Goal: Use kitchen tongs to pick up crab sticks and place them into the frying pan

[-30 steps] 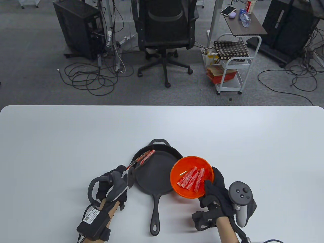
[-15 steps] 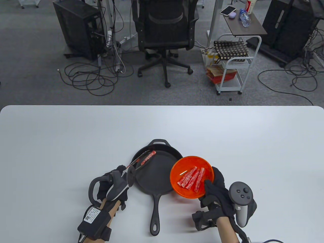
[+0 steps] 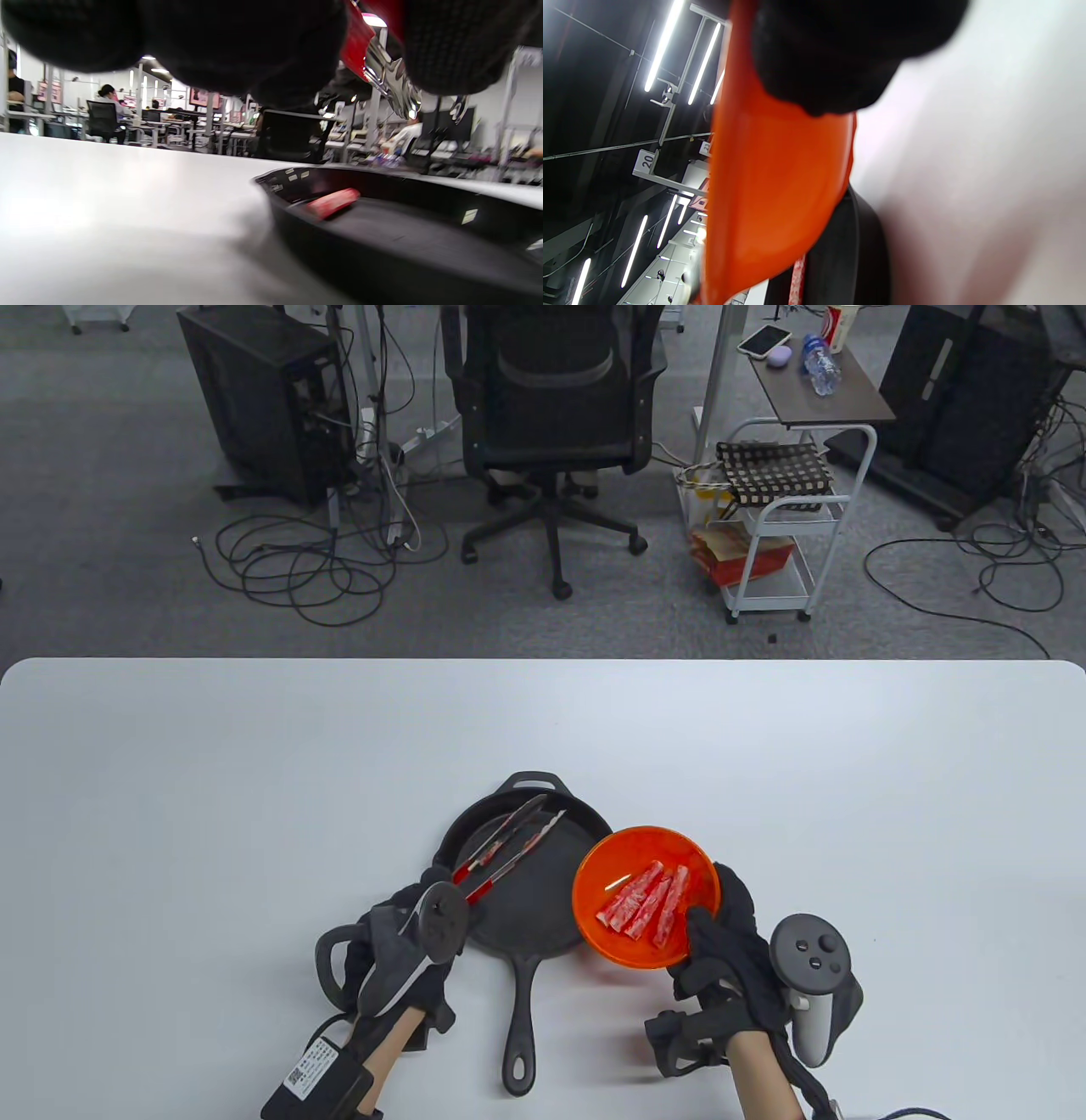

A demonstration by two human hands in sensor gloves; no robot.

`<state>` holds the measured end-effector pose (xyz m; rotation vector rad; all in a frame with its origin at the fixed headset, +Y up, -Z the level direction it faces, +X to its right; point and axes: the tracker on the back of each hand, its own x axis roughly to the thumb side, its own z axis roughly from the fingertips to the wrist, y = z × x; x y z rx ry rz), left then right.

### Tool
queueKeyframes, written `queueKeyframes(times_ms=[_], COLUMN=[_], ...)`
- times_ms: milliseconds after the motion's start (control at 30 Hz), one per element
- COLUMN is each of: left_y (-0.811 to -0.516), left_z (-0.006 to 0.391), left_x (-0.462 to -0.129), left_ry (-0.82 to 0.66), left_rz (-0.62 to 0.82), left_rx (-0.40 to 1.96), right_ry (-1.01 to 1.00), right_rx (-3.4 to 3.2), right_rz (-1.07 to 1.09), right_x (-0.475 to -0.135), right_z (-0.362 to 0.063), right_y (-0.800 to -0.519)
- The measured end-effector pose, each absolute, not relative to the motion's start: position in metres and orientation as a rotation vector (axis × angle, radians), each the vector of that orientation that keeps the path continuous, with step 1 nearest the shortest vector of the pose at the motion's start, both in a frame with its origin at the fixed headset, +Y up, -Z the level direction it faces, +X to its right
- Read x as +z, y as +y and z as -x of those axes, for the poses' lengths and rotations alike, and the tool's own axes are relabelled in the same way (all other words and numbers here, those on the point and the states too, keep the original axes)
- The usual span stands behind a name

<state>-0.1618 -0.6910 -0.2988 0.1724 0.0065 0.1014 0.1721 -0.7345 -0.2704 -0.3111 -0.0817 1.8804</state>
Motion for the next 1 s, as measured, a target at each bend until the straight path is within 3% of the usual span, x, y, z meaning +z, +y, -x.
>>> queueKeyframes(times_ms=[300,1000], left_y=[-0.683,-0.695], left_z=[0.128,0.118], left_x=[-0.266,-0.251], left_ry=[-0.157,-0.215], left_rz=[-0.145,-0.088], left_rx=[0.157,0.144], right_ry=[-0.100,-0.118], right_rx=[1.888,1.952], right_rz=[0.321,0.304], right_x=[-0.271,-0.270], right_z=[-0.172,-0.171], right_y=[-0.734,-0.735])
